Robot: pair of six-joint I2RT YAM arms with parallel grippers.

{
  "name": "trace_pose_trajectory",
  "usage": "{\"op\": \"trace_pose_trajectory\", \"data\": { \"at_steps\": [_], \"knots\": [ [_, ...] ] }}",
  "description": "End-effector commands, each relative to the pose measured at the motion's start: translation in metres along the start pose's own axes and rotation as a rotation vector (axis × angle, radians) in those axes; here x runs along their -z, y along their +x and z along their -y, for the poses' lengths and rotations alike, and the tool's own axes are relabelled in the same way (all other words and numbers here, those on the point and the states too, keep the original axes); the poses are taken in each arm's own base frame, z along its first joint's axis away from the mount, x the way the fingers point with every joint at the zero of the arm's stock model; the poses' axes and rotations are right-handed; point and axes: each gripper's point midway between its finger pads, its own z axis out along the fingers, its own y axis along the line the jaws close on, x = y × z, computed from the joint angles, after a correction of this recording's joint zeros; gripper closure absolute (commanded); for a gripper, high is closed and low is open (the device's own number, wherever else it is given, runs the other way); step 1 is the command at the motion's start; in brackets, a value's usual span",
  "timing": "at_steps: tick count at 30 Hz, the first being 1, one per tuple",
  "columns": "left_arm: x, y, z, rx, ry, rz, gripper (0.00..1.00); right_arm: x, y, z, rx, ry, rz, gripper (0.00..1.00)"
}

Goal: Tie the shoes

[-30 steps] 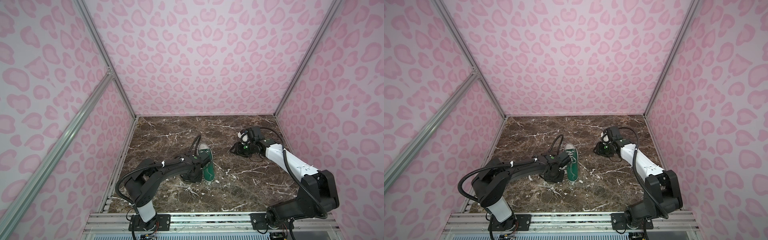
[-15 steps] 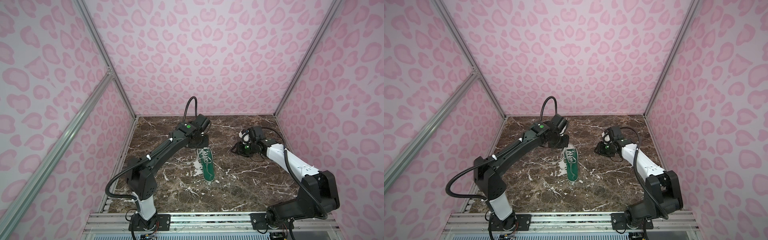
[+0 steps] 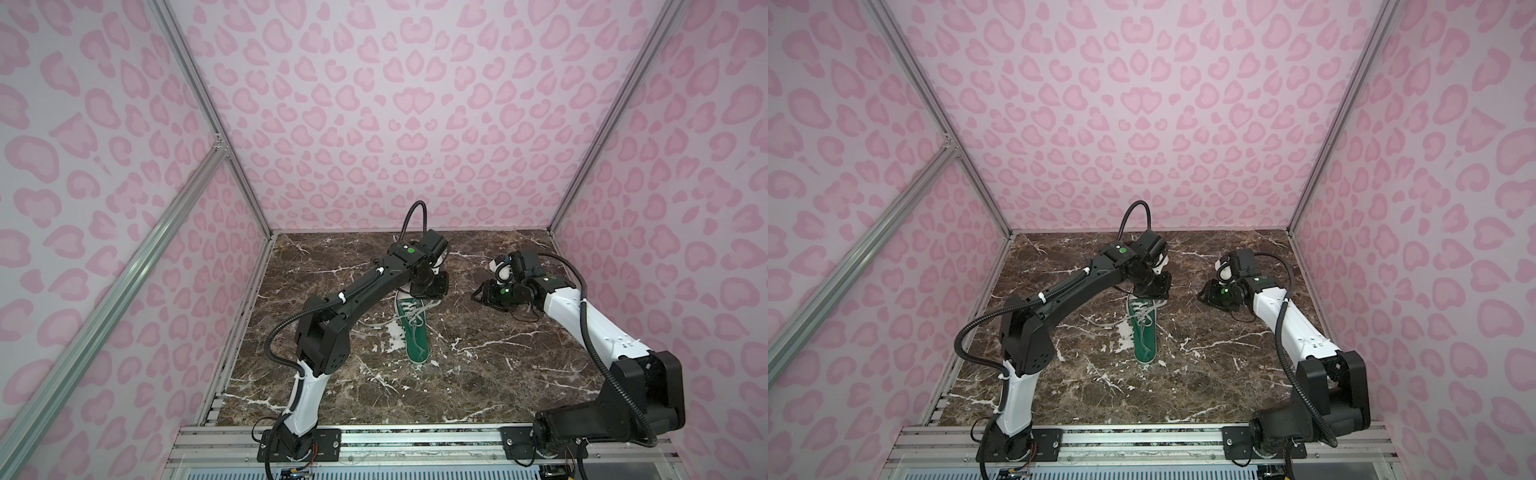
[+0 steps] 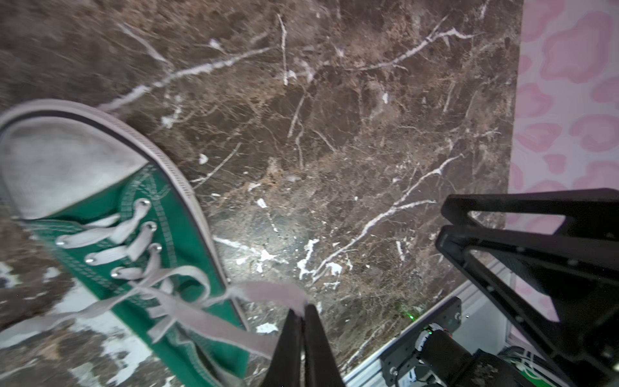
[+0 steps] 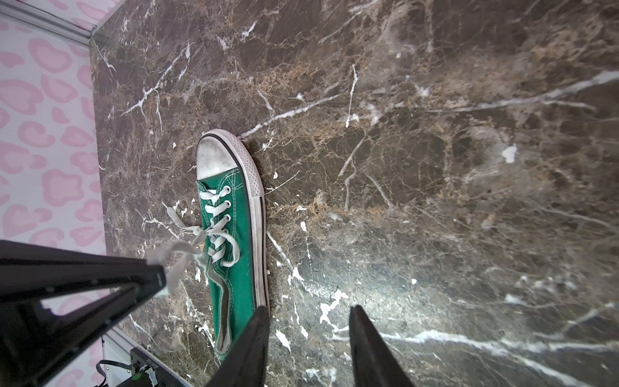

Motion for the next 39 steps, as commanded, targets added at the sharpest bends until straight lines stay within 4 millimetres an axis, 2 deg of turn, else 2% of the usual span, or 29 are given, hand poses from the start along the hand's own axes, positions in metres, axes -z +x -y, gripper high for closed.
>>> {"op": "trace_pose_trajectory", "data": {
  "at_steps": [1,5,9,11,12,15,17,23,29,31,36,39],
  "knots": [
    [-0.021,-0.003,0.02,0.055,0.112,-0.002,0.9,-0.001,0.004,0.003,0.001,-0.002,-0.011,0.58],
    [-0.047,-0.008,0.028,0.069,0.169,0.014,0.83,0.0,0.006,0.007,-0.005,-0.001,-0.011,0.58],
    [-0.069,-0.014,0.032,0.045,0.201,0.016,0.68,0.0,0.009,0.011,-0.012,0.002,-0.019,0.58],
    [-0.078,-0.015,0.033,0.023,0.205,0.007,0.65,0.002,0.01,0.011,-0.014,0.0,-0.018,0.58],
    [-0.082,-0.016,0.032,0.012,0.201,0.003,0.59,0.002,0.01,0.012,-0.016,0.001,-0.018,0.58],
    [-0.092,-0.016,0.033,-0.009,0.2,-0.018,0.51,0.004,0.01,0.012,-0.016,-0.001,-0.016,0.58],
    [-0.096,-0.016,0.037,-0.01,0.221,-0.026,0.49,0.005,0.009,0.013,-0.02,0.004,-0.011,0.58],
    [-0.102,-0.025,0.051,-0.011,0.282,-0.008,0.45,0.012,0.007,0.024,-0.047,0.016,0.006,0.58],
    [-0.099,-0.038,0.038,-0.059,0.194,0.043,0.36,0.016,0.012,0.031,-0.061,0.023,0.004,0.58],
    [-0.098,-0.041,0.041,-0.077,0.214,0.048,0.32,0.017,0.013,0.034,-0.067,0.026,0.004,0.58],
    [-0.096,-0.048,0.058,-0.1,0.286,0.056,0.25,0.02,0.012,0.036,-0.078,0.03,0.013,0.58],
    [-0.089,-0.057,0.069,-0.117,0.319,0.094,0.21,0.021,0.011,0.038,-0.087,0.029,0.021,0.58]
  ]
}}
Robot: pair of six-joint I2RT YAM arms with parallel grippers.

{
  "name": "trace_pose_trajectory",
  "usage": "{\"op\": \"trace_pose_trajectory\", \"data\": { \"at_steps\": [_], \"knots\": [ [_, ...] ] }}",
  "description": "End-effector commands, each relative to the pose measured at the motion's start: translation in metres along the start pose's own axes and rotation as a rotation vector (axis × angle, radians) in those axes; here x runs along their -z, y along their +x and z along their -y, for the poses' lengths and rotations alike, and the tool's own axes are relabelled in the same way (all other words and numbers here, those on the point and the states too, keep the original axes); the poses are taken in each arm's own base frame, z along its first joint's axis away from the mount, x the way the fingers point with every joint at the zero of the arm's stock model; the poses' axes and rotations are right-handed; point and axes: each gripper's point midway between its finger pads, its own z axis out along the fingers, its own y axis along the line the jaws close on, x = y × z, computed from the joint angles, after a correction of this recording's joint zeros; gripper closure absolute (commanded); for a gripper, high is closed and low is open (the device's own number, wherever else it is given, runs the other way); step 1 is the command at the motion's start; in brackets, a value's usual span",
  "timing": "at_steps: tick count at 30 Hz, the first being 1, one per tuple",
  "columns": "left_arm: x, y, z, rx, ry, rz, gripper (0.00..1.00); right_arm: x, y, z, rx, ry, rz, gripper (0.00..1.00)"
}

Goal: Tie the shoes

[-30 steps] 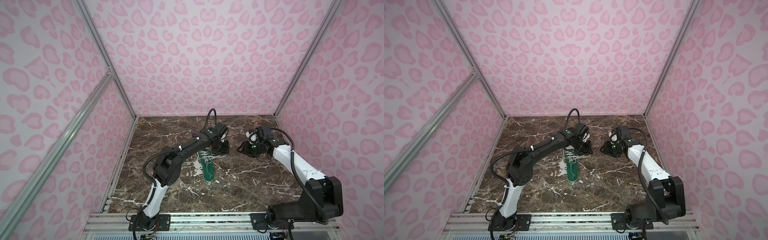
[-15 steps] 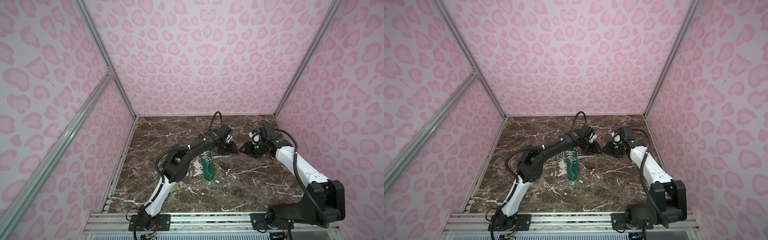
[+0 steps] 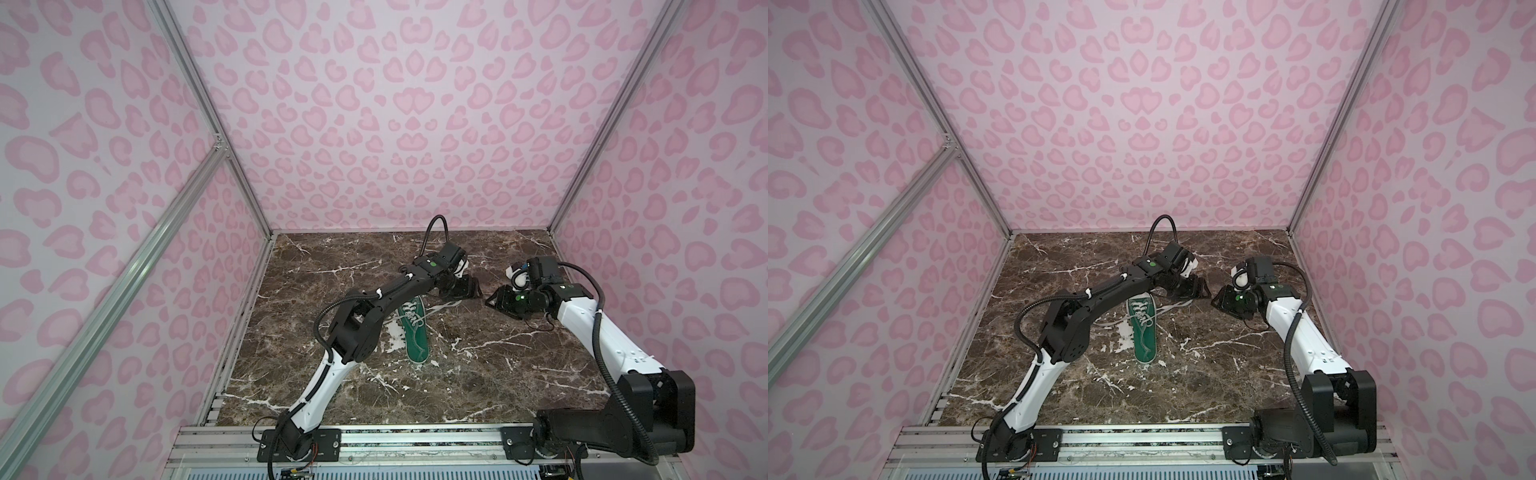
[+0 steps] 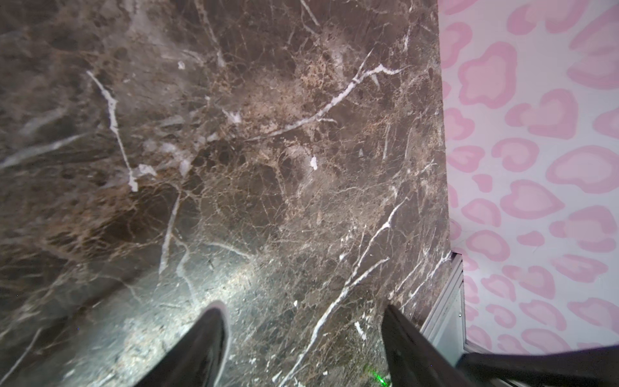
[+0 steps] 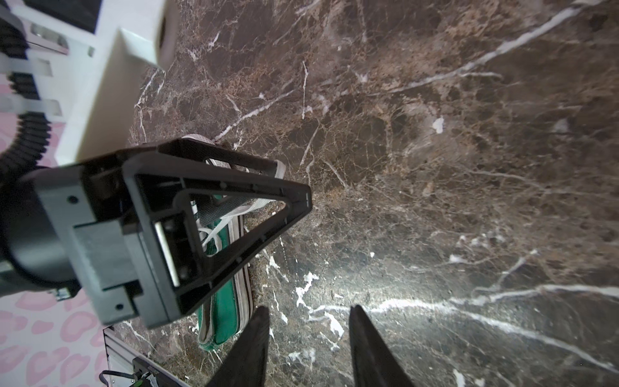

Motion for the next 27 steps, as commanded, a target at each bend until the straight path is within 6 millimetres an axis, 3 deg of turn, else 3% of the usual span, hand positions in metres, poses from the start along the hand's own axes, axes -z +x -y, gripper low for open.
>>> {"op": "trace_pose_trajectory", "data": {
  "at_steps": [1,9,10,14,18,27],
  "knots": [
    [0.005,-0.016,0.019,-0.062,0.063,0.055,0.2,0.0,0.003,0.003,-0.013,0.003,-0.007,0.58],
    [0.006,-0.026,0.02,-0.091,0.071,0.087,0.13,0.0,0.004,0.009,-0.028,0.015,-0.008,0.58],
    [0.006,-0.026,0.021,-0.105,0.07,0.086,0.01,0.001,0.004,0.01,-0.031,0.015,-0.004,0.58],
    [0.004,-0.022,-0.009,-0.143,-0.112,0.074,0.02,0.002,0.003,0.011,-0.042,0.01,0.001,0.58],
    [0.023,-0.024,-0.035,-0.171,-0.294,0.106,0.03,0.0,0.004,0.013,-0.048,0.013,-0.002,0.58],
    [0.071,-0.031,-0.036,-0.293,-0.42,0.145,0.03,-0.013,0.008,0.018,-0.078,0.0,-0.017,0.58]
  ]
}}
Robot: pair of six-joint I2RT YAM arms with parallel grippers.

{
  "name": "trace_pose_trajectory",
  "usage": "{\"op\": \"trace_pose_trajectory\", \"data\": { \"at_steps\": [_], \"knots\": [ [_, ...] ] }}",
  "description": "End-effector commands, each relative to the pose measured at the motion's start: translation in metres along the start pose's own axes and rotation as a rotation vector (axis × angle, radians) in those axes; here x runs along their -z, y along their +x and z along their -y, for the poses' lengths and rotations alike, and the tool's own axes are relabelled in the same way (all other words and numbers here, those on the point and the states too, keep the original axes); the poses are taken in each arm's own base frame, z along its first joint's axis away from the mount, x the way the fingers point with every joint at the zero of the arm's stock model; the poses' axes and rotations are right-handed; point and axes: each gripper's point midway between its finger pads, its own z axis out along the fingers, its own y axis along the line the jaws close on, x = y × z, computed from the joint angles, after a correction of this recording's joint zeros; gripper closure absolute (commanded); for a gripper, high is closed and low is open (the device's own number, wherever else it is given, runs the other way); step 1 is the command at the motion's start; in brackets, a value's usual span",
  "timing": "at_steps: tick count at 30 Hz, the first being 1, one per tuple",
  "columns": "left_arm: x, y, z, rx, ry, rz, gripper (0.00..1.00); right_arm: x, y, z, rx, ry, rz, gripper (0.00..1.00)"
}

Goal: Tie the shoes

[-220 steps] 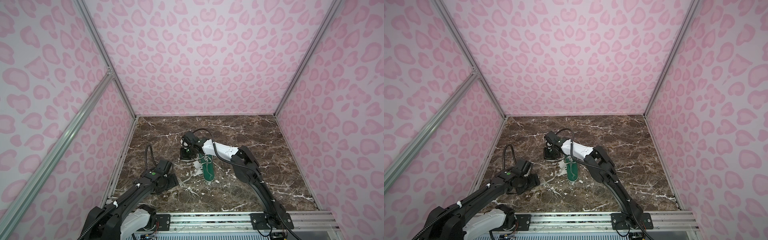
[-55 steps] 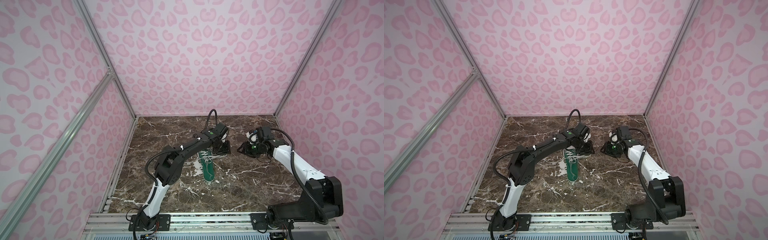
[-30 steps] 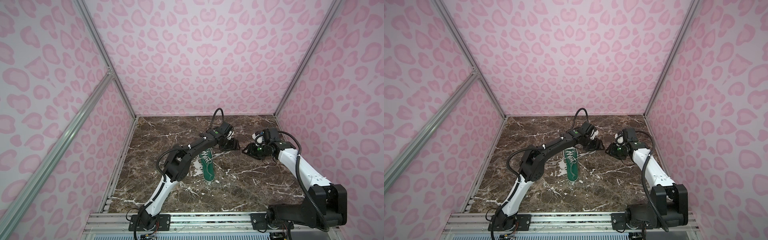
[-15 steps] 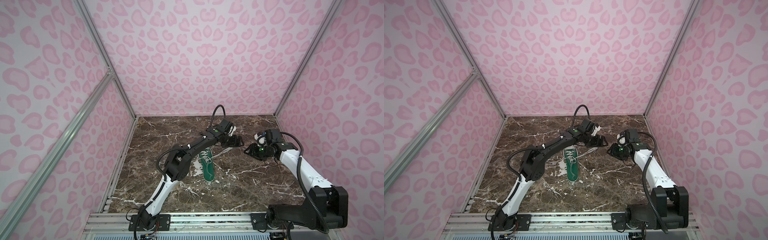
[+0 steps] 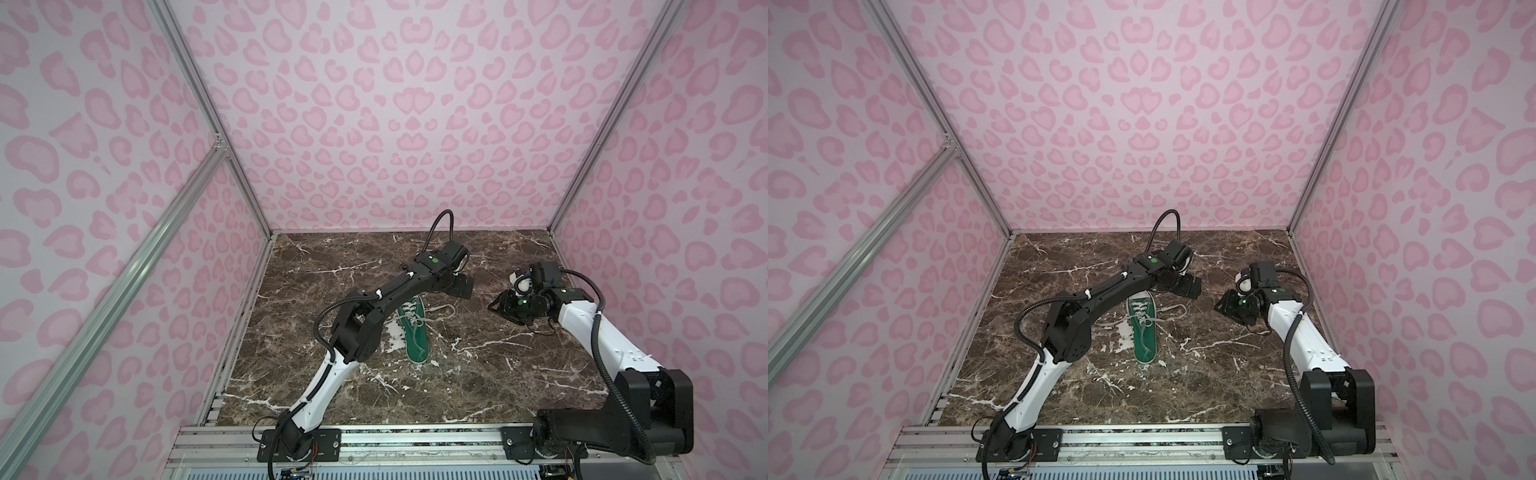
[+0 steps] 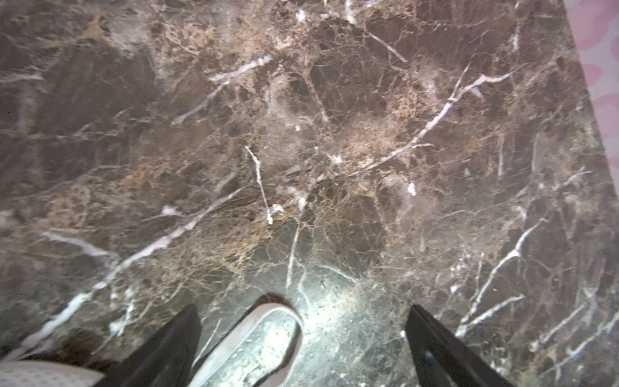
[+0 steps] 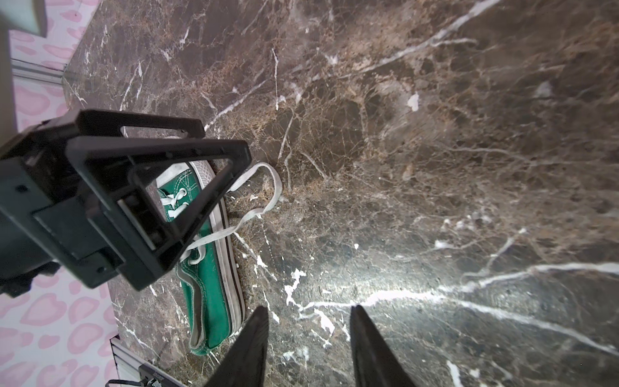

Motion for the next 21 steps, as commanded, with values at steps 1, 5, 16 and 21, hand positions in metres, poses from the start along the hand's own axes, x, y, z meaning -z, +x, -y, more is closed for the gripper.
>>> {"op": "trace_pose_trajectory", "data": {
  "at_steps": [1,5,16,21],
  "knots": [
    [0.057,-0.014,-0.008,-0.047,-0.051,0.048,0.02,-0.006,-0.001,0.0,-0.009,-0.011,0.0,0.58],
    [0.074,0.001,-0.032,-0.041,-0.136,0.019,0.01,-0.017,0.005,0.002,0.015,0.028,-0.022,0.58],
    [0.146,0.05,-0.09,0.062,-0.181,0.078,0.02,-0.079,0.021,-0.048,0.136,0.037,-0.119,0.58],
    [0.162,0.068,-0.105,0.091,-0.198,0.08,0.01,-0.099,0.032,-0.072,0.183,0.023,-0.183,0.59]
  ]
}}
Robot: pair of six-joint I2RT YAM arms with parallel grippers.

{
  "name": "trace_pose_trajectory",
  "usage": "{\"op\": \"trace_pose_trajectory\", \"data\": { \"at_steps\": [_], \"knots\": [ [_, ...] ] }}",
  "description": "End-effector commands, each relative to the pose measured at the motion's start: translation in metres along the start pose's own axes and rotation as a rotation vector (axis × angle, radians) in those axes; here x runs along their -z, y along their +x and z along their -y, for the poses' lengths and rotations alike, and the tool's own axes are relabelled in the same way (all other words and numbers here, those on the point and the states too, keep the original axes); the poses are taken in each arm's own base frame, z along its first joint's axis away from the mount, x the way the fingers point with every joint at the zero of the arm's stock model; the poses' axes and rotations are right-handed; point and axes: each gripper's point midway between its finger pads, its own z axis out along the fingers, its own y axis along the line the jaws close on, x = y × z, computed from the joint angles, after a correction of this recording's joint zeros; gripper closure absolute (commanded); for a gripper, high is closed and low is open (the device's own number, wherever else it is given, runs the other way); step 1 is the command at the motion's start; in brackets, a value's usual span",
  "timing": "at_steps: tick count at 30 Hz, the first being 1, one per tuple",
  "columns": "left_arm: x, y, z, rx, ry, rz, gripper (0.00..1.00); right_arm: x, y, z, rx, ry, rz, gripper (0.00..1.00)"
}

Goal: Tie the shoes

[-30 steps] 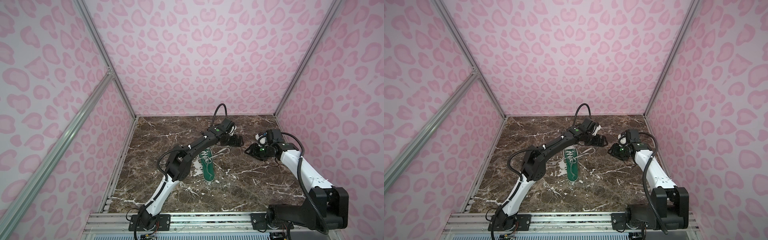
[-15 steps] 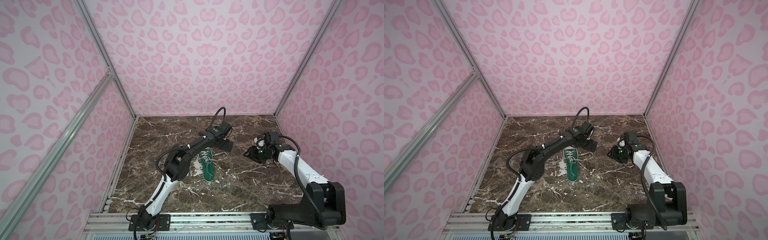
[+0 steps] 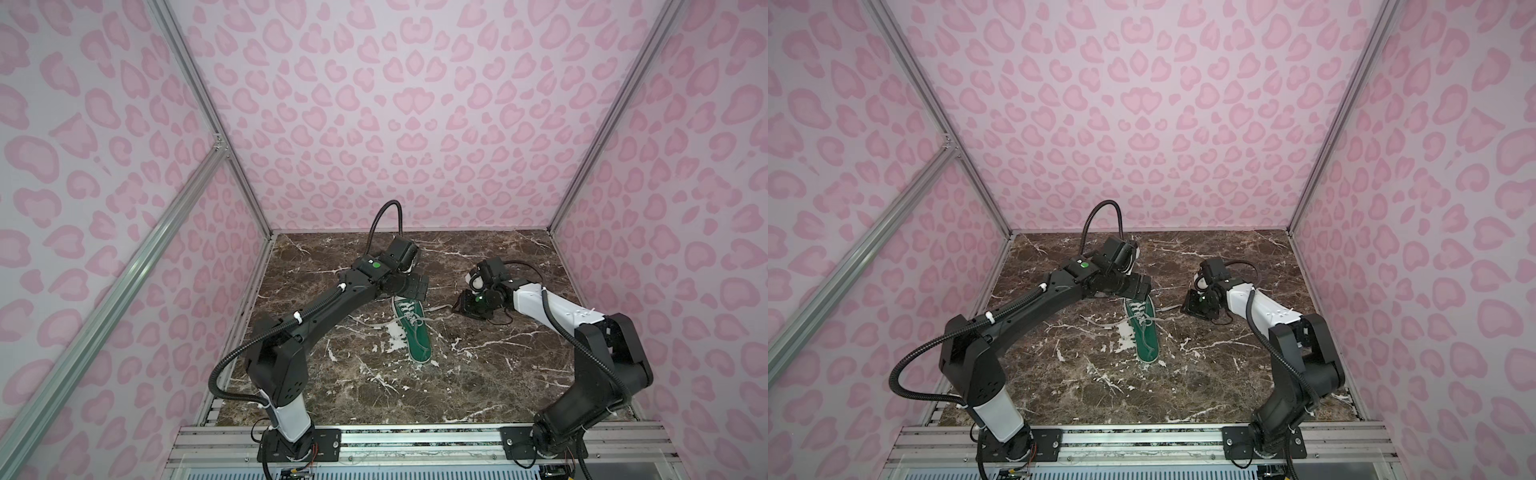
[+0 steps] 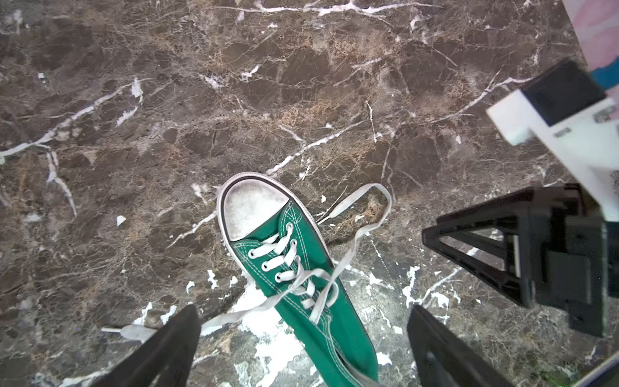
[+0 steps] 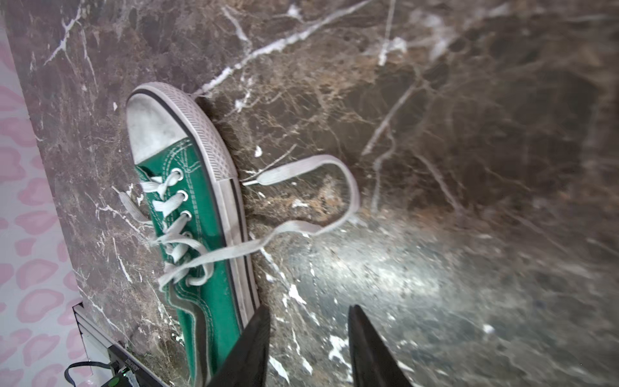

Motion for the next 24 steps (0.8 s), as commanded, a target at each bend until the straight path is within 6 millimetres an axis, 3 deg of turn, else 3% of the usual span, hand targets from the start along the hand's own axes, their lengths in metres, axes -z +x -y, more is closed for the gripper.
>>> {"op": "trace_pose_trajectory", "data": {
  "at_steps": [1,6,7,9,13,18,24],
  "knots": [
    [0.002,0.013,-0.017,0.025,-0.032,-0.02,0.01,-0.011,0.005,-0.006,0.012,0.024,-0.024,0.59],
    [-0.002,0.028,-0.029,0.114,0.019,-0.035,0.01,-0.026,0.013,-0.011,0.039,0.049,-0.041,0.59],
    [-0.009,0.04,-0.034,0.138,0.023,-0.06,0.01,-0.029,0.012,-0.01,0.046,0.057,-0.042,0.59],
    [-0.019,0.044,-0.032,0.188,0.1,-0.067,0.01,-0.035,0.01,-0.006,0.068,0.09,-0.051,0.59],
    [-0.032,0.034,-0.018,0.247,0.272,-0.06,0.01,-0.049,0.008,-0.013,0.069,0.029,-0.076,0.59],
    [-0.048,0.029,-0.019,0.234,0.254,-0.073,0.0,-0.056,0.0,-0.031,0.084,-0.051,-0.078,0.59],
    [-0.076,0.032,-0.028,0.222,0.211,-0.126,0.0,-0.07,-0.009,-0.03,0.064,-0.053,-0.085,0.58]
  ]
}}
